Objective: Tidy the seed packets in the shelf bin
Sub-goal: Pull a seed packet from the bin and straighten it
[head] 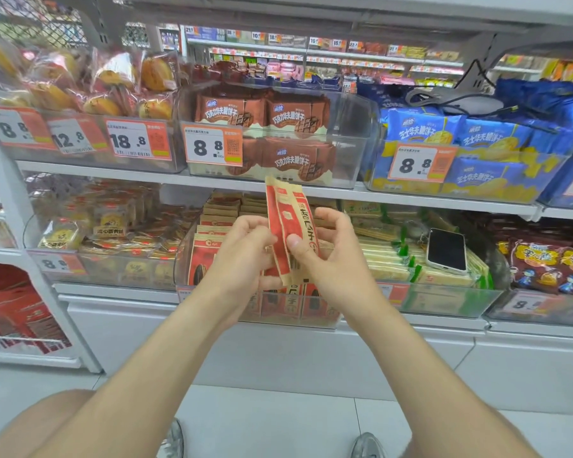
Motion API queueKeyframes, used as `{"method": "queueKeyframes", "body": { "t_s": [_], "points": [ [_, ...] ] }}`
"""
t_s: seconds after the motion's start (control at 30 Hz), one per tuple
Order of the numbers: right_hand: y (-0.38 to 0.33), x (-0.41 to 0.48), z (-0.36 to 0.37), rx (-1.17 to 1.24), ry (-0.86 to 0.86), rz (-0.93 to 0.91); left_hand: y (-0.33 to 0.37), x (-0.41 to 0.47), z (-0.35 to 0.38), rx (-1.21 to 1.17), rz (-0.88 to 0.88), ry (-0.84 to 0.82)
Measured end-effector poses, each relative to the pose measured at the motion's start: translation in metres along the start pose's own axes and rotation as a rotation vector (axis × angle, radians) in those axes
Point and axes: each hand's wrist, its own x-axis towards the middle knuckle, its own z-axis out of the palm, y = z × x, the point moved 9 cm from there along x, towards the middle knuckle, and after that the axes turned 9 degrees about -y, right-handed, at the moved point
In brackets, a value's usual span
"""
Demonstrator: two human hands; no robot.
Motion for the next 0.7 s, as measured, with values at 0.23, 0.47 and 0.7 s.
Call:
{"method": "queueKeyframes", "body": {
  "t_s": [0.23,0.47,0.7],
  "points": [
    [-0.009,-0.007,0.013,-0.024,-0.011,-0.078,0.004,-0.003,-0.008,0.162,0.061,0.089],
    [0.011,-0.005,-0.005,0.457,0.113,0.133,-0.008,-0.004,-0.001,0.037,0.023,0.099],
    [0.018,-0.007,0.016,0.736,-0.025,0.242,-0.021,-0.002,-0.004,-0.132,0.001,0.173]
  ]
}}
